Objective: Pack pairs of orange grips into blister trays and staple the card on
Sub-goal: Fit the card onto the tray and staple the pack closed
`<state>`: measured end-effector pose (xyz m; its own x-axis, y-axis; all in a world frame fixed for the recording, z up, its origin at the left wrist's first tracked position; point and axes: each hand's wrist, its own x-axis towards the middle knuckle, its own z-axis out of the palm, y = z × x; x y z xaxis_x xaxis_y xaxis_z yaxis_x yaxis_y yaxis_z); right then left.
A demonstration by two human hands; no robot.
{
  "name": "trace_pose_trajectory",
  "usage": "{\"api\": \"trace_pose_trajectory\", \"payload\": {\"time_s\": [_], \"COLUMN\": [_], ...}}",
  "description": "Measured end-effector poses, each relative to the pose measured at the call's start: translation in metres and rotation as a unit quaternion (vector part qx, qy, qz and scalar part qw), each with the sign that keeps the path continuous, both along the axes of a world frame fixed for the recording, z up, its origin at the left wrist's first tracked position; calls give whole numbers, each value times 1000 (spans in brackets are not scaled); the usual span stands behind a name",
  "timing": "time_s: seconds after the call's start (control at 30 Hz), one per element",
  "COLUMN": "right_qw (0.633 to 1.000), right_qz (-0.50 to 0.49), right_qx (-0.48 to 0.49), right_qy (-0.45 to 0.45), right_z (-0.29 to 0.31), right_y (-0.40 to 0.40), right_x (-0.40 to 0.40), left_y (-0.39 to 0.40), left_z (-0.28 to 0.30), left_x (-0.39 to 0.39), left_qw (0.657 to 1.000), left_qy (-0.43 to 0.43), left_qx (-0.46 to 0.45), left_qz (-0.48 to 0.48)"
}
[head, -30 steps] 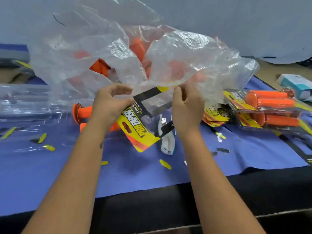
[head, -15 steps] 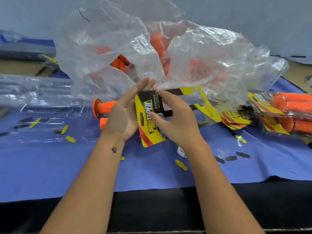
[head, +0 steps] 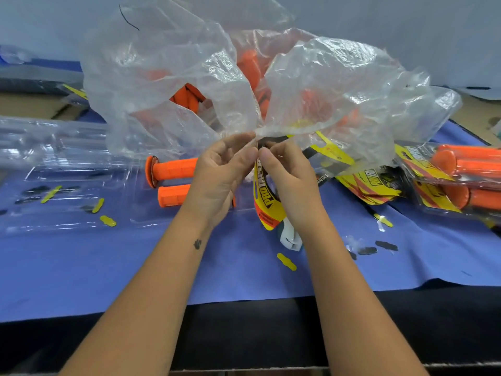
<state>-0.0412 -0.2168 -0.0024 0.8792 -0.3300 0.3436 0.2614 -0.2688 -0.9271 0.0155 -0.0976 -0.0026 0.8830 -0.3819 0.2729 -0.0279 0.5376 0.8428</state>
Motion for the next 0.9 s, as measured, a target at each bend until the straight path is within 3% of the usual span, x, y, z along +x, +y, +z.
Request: {"api": "trace_pose_trajectory", "payload": {"time_s": [0.2,0.4,0.67,0.8,0.9], "right_qw": [998,985,972,980,984], "right_qz": [33,53,61,37,17], "right_qx": [45,166,226,195,179], "right_qy": [-12,-2,-14,-17,-20], "right_z": [-2,1,-7,-5,-4], "right_y": [-6,-4,-7,-5,-5], "right_x": [5,20,20,17,14], "left_y": [-4,-5,-3,1,1], "left_z": [4,4,3,6,3], "left_x": [-6,-12,-9,-10,-14], "left_qw": [1000,990,994,982,936], "left_qy": [-7,-103,-77,-90,-156], "left_qx": [22,98,78,146,238], "left_qz": [0,13,7,84,206]}}
